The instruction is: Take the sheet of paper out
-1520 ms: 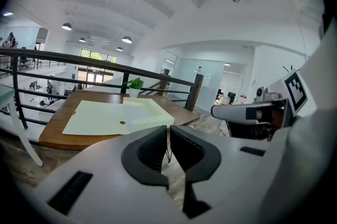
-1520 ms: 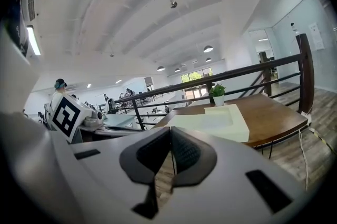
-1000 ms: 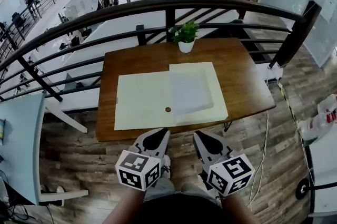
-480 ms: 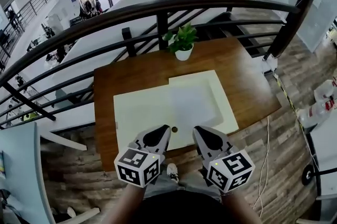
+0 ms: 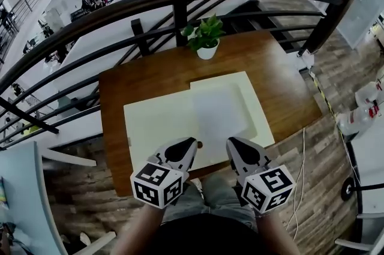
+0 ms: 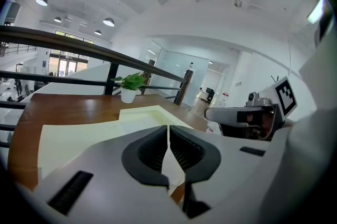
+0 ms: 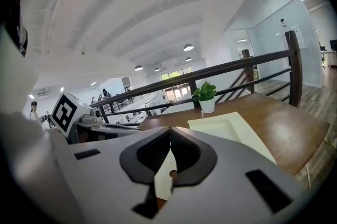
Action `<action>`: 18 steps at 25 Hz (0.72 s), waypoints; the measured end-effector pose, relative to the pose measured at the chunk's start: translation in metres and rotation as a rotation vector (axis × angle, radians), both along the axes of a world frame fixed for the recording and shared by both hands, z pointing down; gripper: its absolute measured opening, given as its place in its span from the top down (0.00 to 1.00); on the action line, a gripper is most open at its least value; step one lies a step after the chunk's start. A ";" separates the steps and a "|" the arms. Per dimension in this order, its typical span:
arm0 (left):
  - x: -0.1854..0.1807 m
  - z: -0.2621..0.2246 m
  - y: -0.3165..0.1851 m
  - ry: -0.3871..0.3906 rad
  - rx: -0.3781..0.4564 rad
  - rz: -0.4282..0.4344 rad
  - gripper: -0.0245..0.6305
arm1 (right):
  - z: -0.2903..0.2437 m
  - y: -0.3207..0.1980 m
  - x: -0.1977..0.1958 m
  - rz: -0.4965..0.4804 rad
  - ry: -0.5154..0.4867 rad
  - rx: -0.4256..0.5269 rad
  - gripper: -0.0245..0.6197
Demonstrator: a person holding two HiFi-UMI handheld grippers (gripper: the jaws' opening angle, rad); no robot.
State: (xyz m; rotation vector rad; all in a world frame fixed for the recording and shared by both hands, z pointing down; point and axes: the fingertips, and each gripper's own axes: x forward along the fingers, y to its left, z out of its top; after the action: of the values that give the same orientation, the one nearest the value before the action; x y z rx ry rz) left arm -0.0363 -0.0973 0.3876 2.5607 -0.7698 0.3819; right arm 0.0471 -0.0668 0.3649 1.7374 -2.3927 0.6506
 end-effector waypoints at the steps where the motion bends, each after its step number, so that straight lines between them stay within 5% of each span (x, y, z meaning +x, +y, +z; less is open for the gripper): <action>1: 0.001 0.003 0.000 -0.005 -0.008 0.002 0.92 | 0.003 -0.001 0.004 0.004 -0.004 -0.008 0.92; 18: 0.021 0.050 -0.037 -0.094 -0.122 -0.128 0.92 | 0.036 -0.045 0.033 -0.116 -0.021 -0.108 0.92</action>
State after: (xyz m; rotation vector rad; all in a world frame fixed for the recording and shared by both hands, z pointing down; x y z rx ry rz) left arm -0.0150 -0.1344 0.4376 2.3801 -0.9100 0.4950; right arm 0.0798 -0.1117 0.4012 1.5448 -2.4018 0.7706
